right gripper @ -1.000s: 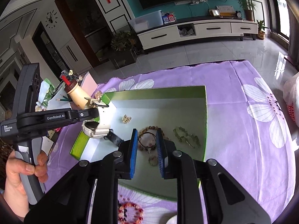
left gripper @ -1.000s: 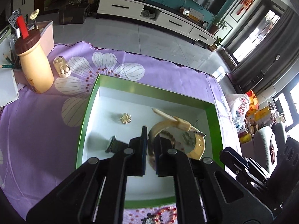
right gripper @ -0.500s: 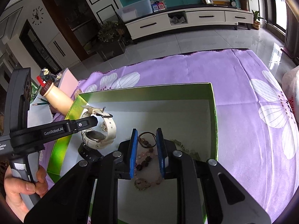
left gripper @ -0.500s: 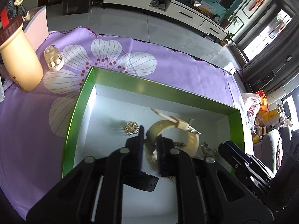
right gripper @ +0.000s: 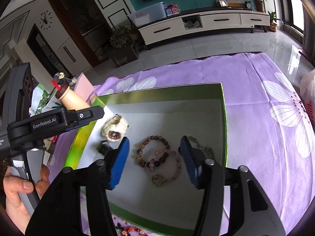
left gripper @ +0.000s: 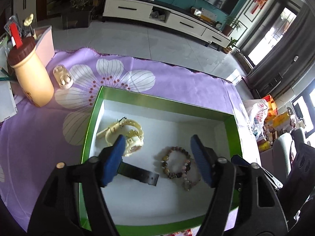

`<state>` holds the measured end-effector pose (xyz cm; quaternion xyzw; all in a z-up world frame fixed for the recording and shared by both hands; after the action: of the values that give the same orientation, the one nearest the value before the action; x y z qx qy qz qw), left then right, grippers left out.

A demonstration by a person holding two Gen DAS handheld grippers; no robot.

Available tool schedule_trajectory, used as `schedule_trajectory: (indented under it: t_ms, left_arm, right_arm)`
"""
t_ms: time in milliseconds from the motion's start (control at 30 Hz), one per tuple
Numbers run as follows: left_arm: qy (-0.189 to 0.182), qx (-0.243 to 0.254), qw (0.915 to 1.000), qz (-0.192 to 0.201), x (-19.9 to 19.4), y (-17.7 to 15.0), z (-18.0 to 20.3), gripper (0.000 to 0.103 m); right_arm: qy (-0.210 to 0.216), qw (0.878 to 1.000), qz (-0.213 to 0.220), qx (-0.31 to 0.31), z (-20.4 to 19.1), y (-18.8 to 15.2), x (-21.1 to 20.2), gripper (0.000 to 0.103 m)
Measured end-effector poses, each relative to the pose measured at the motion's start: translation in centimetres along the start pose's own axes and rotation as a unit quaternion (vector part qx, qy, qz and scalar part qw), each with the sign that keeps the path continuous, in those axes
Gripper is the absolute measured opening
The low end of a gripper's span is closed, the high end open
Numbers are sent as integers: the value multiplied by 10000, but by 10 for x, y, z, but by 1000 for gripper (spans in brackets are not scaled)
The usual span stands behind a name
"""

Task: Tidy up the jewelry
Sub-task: 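Withdraw both tools from the box toward the red bracelet and bangle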

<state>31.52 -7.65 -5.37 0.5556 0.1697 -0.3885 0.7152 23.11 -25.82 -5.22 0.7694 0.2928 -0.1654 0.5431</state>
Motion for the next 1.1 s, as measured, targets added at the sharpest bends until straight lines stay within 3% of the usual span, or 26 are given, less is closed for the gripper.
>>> schedule_trajectory:
  t_ms: [67, 200, 333, 533, 700, 833, 1000, 1100]
  left_arm:
    - [32, 90, 9999, 52, -11, 0, 2, 79]
    - [104, 110, 9998, 137, -31, 4, -2, 87]
    - [97, 213, 9993, 276, -55, -5, -9, 88]
    - [24, 425, 9988, 227, -87, -48, -17, 88]
    - [132, 575, 9982, -74, -99, -90, -19, 88]
    - [330, 770, 9963, -216, -101, -104, -15, 88]
    - [826, 1208, 9891, 152, -121, -99, -8, 89]
    - [980, 1222, 9873, 261, -132, -94, -16, 89]
  right_arm:
    - [-22, 10000, -4, -42, -6, 4, -6, 66]
    - [8, 10000, 72, -59, -16, 12, -21, 67]
    - [273, 9993, 77, -243, -23, 0, -42, 67]
    - [345, 9981, -22, -518, -27, -37, -72, 67]
    - [237, 9970, -204, -706, -30, -67, -88, 67]
    - [100, 9968, -257, -750, -31, -66, -95, 67]
    - [-235, 9954, -49, -926, -27, -55, -112, 67]
    - [-347, 9959, -12, -838, -15, -55, -120, 67]
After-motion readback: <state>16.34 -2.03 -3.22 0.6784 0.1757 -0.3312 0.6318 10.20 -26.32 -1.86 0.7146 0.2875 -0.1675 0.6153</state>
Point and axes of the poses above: each gripper's, at about its wrist camera, not at the fingertips, and x roughly the way its jaws point, z to its right, y to its top, the point moved 1 cm from there along x, roughly the way its jaws point, and after that the axes turned 12 degrees about z, right-handed, at the moved point
